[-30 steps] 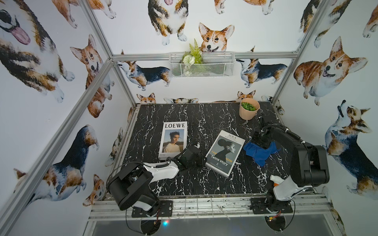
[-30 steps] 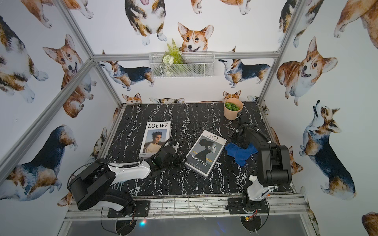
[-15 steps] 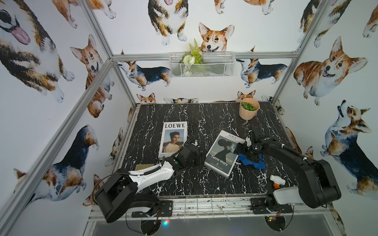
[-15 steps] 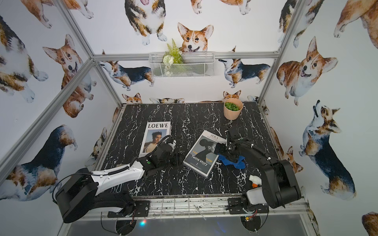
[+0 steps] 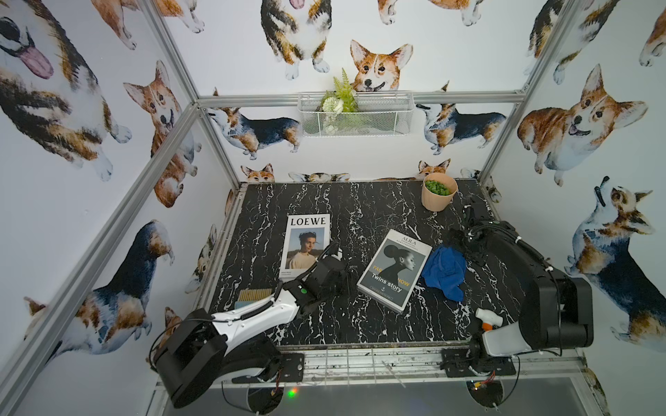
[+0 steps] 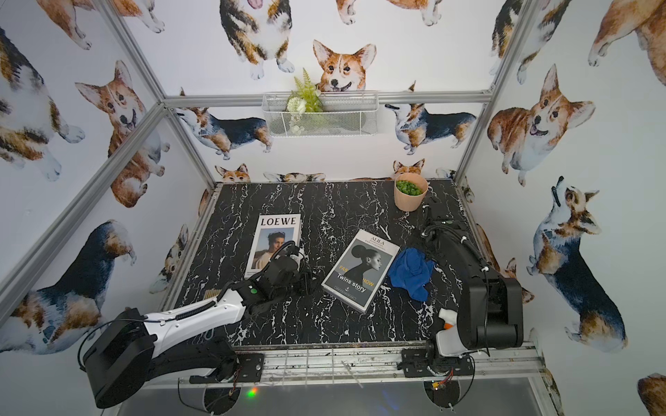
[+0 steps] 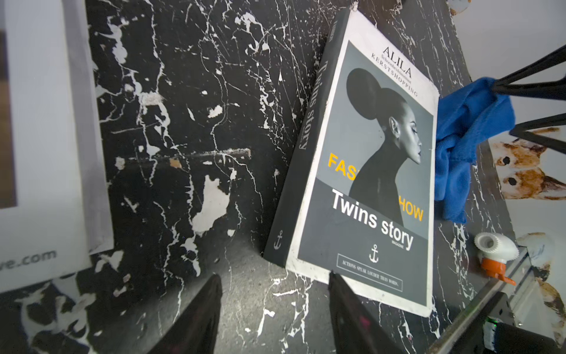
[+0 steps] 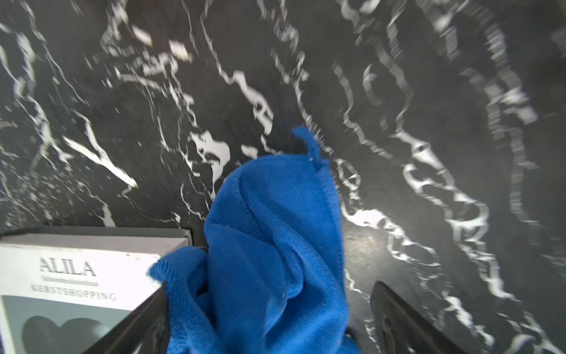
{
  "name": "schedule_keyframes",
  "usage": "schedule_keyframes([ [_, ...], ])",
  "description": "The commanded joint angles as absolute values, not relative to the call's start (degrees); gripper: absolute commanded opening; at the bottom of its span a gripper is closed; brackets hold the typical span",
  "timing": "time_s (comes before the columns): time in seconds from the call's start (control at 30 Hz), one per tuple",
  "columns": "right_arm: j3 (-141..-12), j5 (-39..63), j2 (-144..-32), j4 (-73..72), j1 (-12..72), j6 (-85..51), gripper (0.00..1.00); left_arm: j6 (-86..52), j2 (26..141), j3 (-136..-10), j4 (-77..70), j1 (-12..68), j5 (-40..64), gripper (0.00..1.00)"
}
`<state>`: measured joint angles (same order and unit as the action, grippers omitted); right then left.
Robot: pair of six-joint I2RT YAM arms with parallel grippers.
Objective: Wipe the cover of the book
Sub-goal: Place the cleaning item at the center of the board.
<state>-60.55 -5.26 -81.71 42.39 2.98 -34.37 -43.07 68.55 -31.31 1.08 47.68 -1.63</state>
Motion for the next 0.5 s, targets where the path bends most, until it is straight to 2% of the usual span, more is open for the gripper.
schedule_keyframes([
  [0.0,-60.89,-6.97,-77.27,46.13,3.54,-36.12,0.99,-42.89,67.7,-31.03,2.64,47.64,-3.4,0.59],
  [0.1,-56.9,-0.46,-71.42,40.58,7.54,-38.67,0.96,-42.58,67.92,-31.43,3.22,47.64,-3.69,0.59],
  [0.23,-57.67,-5.41,-72.13,43.73,10.73,-37.88,0.96,-42.04,68.81,-32.86,4.87,47.64,-3.52,0.59],
  [0.3,-59.5,-9.78,-76.37,47.85,9.11,-35.25,0.98,-42.08,68.99,-33.05,4.91,47.64,-3.35,0.59],
  [0.47,-60.93,-11.58,-84.06,53.85,1.52,-33.57,1.0,-41.72,69.17,-33.57,5.1,47.64,-3.34,0.59],
])
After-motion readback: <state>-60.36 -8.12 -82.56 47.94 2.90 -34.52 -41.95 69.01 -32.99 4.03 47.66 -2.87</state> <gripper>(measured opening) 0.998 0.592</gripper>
